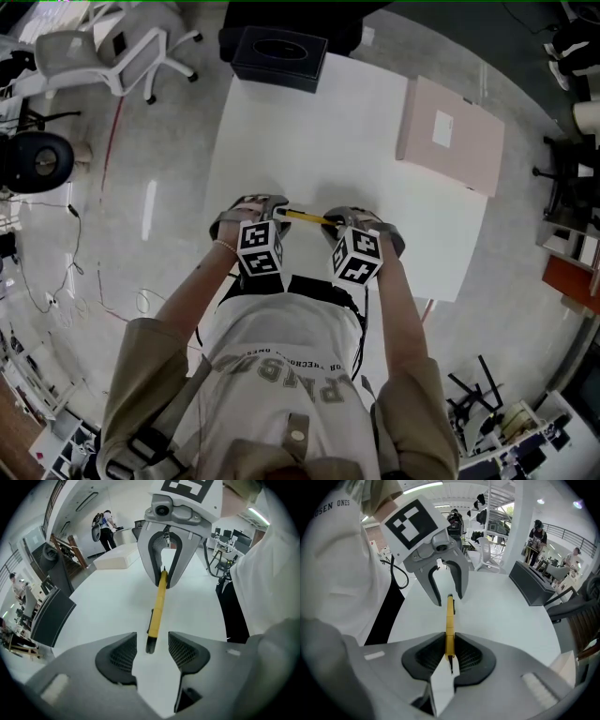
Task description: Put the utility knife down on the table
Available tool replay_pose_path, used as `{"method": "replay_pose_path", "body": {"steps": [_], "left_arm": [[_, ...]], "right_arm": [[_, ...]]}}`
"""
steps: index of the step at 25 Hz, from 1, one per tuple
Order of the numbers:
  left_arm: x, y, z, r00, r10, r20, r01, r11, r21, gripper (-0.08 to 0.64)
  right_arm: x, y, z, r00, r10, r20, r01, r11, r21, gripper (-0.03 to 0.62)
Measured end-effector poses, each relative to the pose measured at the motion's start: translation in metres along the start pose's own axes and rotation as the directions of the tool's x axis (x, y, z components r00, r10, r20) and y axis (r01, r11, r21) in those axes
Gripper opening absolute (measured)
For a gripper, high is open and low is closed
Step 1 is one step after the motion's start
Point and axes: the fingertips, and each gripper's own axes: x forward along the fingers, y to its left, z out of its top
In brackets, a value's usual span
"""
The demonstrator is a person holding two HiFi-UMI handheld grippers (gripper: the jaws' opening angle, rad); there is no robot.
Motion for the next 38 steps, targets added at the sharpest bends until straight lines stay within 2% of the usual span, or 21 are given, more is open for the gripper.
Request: {"method": "replay_pose_path", "body": {"steps": [7, 13, 22, 38], "left_arm": [[0.002, 0.003, -0.026, 0.999, 0.018, -0.039, -0.020, 0.998, -0.060, 0.219], [0.001, 0.011, -0.029, 0.998, 0.038, -0.045, -0.042, 0.996, -0.082, 0.219], [0.002, 0.016, -0.024, 0.998, 0.062, -0.034, -0.064, 0.995, -0.082, 0.219], [0.012, 0.017, -0.017, 0.998, 0.050, -0.039, -0.052, 0.997, -0.063, 0.219]], "right_arm": [[0.007, -0.013, -0.008, 1.000, -0.011, 0.011, 0.011, 0.999, 0.042, 0.063], [0.011, -0.021, -0.011, 1.000, -0.008, 0.018, 0.007, 0.999, 0.050, 0.063], [0.020, -0.024, -0.019, 1.000, -0.006, -0.013, 0.007, 0.999, 0.040, 0.063], [0.030, -0.023, -0.032, 0.997, 0.010, -0.071, -0.008, 1.000, 0.019, 0.063]]}}
